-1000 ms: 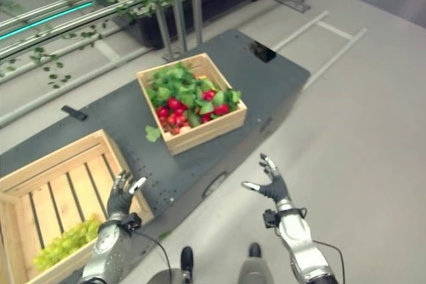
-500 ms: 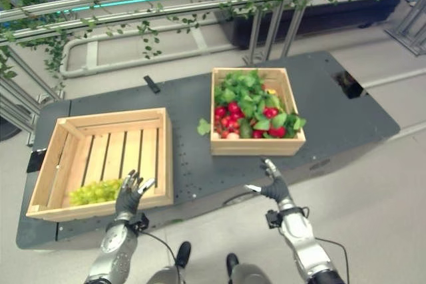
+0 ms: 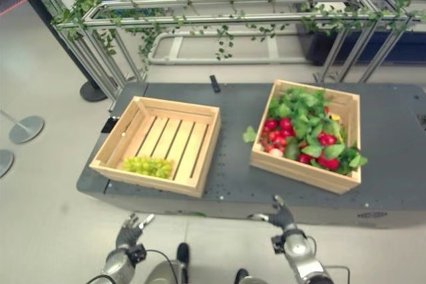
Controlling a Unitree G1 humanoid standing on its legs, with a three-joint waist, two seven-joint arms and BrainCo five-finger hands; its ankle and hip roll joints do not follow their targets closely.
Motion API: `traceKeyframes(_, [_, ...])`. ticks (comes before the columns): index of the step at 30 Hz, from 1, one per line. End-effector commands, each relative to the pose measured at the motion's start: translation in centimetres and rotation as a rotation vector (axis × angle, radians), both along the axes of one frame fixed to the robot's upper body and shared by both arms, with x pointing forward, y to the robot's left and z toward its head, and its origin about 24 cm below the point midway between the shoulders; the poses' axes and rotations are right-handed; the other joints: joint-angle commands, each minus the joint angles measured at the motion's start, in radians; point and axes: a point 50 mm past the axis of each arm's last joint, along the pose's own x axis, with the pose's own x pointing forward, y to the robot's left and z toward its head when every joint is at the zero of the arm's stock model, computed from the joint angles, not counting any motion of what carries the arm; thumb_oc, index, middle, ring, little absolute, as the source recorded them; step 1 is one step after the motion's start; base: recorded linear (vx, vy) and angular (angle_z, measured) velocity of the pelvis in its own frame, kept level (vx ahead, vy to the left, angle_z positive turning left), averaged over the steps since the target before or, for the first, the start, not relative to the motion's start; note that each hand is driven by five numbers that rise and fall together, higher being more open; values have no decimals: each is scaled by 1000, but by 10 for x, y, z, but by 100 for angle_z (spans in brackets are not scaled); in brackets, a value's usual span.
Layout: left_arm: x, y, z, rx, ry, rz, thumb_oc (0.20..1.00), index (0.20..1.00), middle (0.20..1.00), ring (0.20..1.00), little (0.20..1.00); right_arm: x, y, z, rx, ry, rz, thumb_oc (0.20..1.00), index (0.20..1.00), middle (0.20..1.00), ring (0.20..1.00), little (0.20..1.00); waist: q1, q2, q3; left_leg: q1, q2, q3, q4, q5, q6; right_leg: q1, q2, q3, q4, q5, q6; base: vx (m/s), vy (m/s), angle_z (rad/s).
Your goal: Pick up the fruits from the basket on one side to the basket on the other side
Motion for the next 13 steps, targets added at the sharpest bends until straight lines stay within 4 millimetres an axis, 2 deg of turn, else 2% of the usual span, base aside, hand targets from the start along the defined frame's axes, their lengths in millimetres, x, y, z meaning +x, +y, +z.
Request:
traceKeyframes(1, [8, -7, -4, 14, 32, -43, 1000, 1000, 1000, 1000, 1000, 5, -12, 0, -21, -5, -77, 1000, 1000, 1000, 1000, 1000, -3, 26, -36, 30, 23, -26, -46, -64, -19, -61, -34, 81, 8, -11, 110, 83, 67, 83])
traceKeyframes(4, [-9, -3, -14, 14, 130, -37, 1000, 1000, 1000, 1000, 1000, -11, -12, -12, 0, 85, -127, 1000, 1000, 1000, 1000, 1000, 1, 19, -55, 50, 5, -25, -49, -82, -12, -42, -55, 77, 10, -9, 114, 93, 84, 71])
traceKeyframes(9, [-28, 0, -24, -7, 247, -39, 1000, 1000, 1000, 1000, 1000, -40, -16, -30, -6, 248, -192, 1000, 1000, 1000, 1000, 1000, 12, 6, -81, 79, -13, -31, -78, -99, 2, -26, -76, 65, 18, -13, 122, 76, 76, 6])
traceKeyframes(11, [-29, 1, -25, -8, 255, -44, 1000, 1000, 1000, 1000, 1000, -45, -16, -32, 0, 273, -206, 1000, 1000, 1000, 1000, 1000, 13, 3, -86, 84, -16, -34, -81, -103, 5, -25, -79, 66, 19, -13, 123, 55, 48, 13])
traceKeyframes(12, [-29, 2, -25, 2, 270, -67, 1000, 1000, 1000, 1000, 1000, -56, -16, -37, 7, 325, -239, 1000, 1000, 1000, 1000, 1000, 13, -2, -96, 91, -23, -39, -90, -108, 11, -22, -84, 66, 22, -16, 126, 58, 57, 4])
traceKeyframes(13, [-28, 4, -25, -1, 270, -66, 1000, 1000, 1000, 1000, 1000, -59, -17, -38, 11, 340, -254, 1000, 1000, 1000, 1000, 1000, 13, -5, -99, 92, -27, -39, -90, -111, 13, -23, -88, 65, 25, -17, 128, 87, 86, 6])
